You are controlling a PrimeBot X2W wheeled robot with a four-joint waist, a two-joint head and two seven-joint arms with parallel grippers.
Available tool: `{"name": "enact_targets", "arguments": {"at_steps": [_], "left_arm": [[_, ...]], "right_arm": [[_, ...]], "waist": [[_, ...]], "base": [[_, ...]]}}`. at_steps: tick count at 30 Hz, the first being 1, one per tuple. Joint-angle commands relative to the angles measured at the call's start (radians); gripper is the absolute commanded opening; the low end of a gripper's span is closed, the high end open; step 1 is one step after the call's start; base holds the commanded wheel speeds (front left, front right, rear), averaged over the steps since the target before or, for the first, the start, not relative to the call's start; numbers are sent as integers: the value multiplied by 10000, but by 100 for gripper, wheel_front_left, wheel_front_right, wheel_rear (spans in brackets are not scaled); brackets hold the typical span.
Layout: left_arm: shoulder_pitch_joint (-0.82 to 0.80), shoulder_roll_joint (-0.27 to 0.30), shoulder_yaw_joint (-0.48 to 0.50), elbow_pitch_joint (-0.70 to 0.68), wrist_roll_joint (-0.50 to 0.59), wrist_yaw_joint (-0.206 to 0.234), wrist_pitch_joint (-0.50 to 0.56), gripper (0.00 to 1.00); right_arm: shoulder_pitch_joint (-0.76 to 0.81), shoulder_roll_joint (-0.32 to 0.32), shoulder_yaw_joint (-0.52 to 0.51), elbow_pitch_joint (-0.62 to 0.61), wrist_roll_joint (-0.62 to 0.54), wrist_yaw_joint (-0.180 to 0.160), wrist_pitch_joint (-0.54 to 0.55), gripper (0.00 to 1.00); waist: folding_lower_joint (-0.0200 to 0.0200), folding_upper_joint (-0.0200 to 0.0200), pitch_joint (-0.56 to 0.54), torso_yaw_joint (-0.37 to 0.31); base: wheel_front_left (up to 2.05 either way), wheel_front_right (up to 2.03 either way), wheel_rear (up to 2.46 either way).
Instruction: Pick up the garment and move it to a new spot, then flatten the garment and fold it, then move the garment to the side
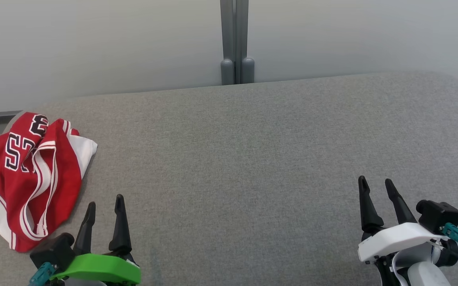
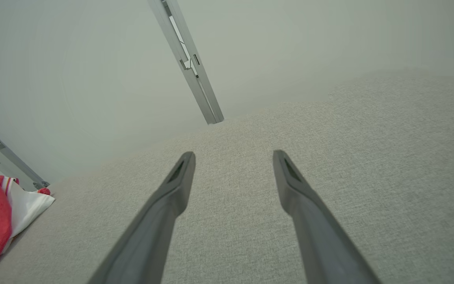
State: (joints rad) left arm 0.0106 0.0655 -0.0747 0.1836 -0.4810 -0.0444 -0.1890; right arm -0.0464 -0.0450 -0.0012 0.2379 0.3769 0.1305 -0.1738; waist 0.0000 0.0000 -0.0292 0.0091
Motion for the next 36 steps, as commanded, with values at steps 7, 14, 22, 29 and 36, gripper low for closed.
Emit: {"name": "enact_targets", "arguments": {"at_steps": [7, 14, 22, 29, 36], "left_arm": [[116, -62, 70, -40, 511, -124, -264, 100], [100, -88, 35, 53, 1026, -166, -399, 100], [134, -102, -12, 97, 1562, -173, -542, 100], [168, -116, -15, 135, 1819, -187, -677, 100], [203, -126, -56, 203, 2117, -174, -772, 100]], "right_arm": [[51, -60, 39, -49, -808, 3, -244, 100], [68, -65, 67, -40, -1315, 3, -375, 100], [66, -68, 110, 10, -1892, 4, -530, 100], [55, -71, 157, 57, -2305, 4, -668, 100], [28, -74, 206, 94, -2701, 2, -777, 100]], "waist": [[0, 0, 3, 22], [0, 0, -7, 64], [0, 0, -43, 104], [0, 0, -60, 137], [0, 0, -80, 160]], "base": [[0, 0, 0], [0, 0, 0], [0, 0, 0], [0, 0, 0], [0, 0, 0]]}}
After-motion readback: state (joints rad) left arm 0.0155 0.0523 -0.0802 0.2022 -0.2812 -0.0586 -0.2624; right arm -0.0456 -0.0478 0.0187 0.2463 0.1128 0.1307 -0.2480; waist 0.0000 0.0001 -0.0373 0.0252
